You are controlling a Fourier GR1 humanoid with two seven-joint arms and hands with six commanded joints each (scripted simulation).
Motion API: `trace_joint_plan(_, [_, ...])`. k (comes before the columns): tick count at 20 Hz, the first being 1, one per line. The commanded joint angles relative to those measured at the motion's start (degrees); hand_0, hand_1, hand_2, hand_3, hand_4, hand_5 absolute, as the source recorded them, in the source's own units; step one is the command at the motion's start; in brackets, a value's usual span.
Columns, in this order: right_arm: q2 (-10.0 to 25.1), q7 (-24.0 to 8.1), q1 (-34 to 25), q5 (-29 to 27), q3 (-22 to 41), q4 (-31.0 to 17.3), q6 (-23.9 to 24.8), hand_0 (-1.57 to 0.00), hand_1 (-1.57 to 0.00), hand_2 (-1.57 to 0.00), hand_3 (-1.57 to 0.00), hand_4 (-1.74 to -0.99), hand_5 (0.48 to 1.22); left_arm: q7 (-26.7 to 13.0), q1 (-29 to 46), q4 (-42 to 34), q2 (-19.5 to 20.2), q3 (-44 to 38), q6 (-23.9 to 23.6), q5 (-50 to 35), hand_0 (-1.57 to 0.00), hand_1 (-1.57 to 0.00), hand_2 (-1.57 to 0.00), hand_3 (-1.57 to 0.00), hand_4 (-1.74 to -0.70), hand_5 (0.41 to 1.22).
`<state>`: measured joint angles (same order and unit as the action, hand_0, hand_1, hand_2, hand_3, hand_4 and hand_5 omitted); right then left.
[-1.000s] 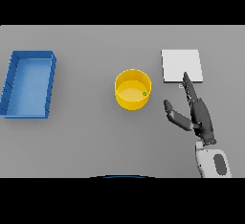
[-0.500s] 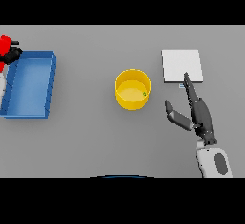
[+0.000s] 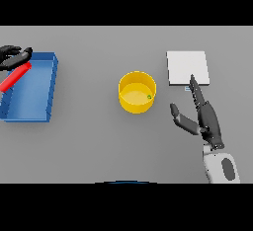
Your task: Pick up the red beaker and tilt it to pour out 1 green nut into yellow bowl. Pick up the yellow bowl and place it on the metallic measuring scale.
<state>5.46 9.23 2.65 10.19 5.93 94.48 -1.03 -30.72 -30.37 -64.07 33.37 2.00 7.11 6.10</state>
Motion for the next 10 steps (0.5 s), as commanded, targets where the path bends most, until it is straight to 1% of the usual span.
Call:
trace_joint_plan(1, [-0.1,-0.1,-0.2,0.7,0.3,-0.4,0.3,0.00,0.00,0.00,0.00,-1.155,0.670,-0.5,0.6,-0.2,0.2,1.0,0.3,1.0,-0.31,-0.28,-0.27,-0.28,-0.84,0.632])
trace_joint_plan(3, [0.0,-0.1,-0.3,1.7,0.4,-0.6,1.0,0.00,0.00,0.00,0.00,-1.157,0.665,-1.5,-0.5,1.0,0.4,2.1,0.0,3.0,-0.20,-0.18,-0.17,-0.18,-0.81,0.627])
trace_joint_plan(4, [0.1,0.0,-0.3,1.9,0.4,-0.5,1.2,0.00,0.00,0.00,0.00,-1.158,0.665,-0.5,-0.4,1.4,0.3,2.4,-0.5,3.5,-0.16,-0.14,-0.14,-0.14,-0.80,0.627])
trace_joint_plan(6, [0.5,-0.8,-0.5,2.3,0.4,0.1,1.3,0.00,0.00,0.00,0.00,-1.154,0.657,1.7,-0.1,1.5,0.3,2.5,-1.5,4.2,-0.10,-0.09,-0.09,-0.09,-0.78,0.631])
trace_joint_plan(7, [0.2,-2.3,-1.0,2.6,0.5,-0.2,1.7,0.00,0.00,0.00,0.00,-1.144,0.644,2.5,-0.2,1.7,0.0,2.3,-2.0,4.2,-0.08,-0.07,-0.07,-0.07,-0.78,0.631])
trace_joint_plan(8, [0.5,-4.6,-1.2,4.9,1.1,0.5,2.8,0.00,0.00,0.00,0.00,-1.131,0.631,3.4,0.2,0.6,-0.4,2.2,-2.6,3.9,-0.06,-0.06,-0.06,-0.06,-0.78,0.633])
trace_joint_plan(9, [1.1,-4.4,-1.6,5.5,1.8,0.3,2.0,0.00,0.00,0.00,0.00,-1.115,0.638,4.3,-0.3,0.4,-0.6,1.8,-2.9,3.5,-0.05,-0.05,-0.04,-0.05,-0.78,0.635])
trace_joint_plan(10, [2.6,-2.9,-2.4,6.2,2.4,-0.3,0.4,0.00,0.00,0.00,0.00,-1.087,0.649,4.7,-0.5,0.1,-1.0,1.4,-3.2,2.9,-0.04,-0.04,-0.03,-0.04,-0.78,0.644])
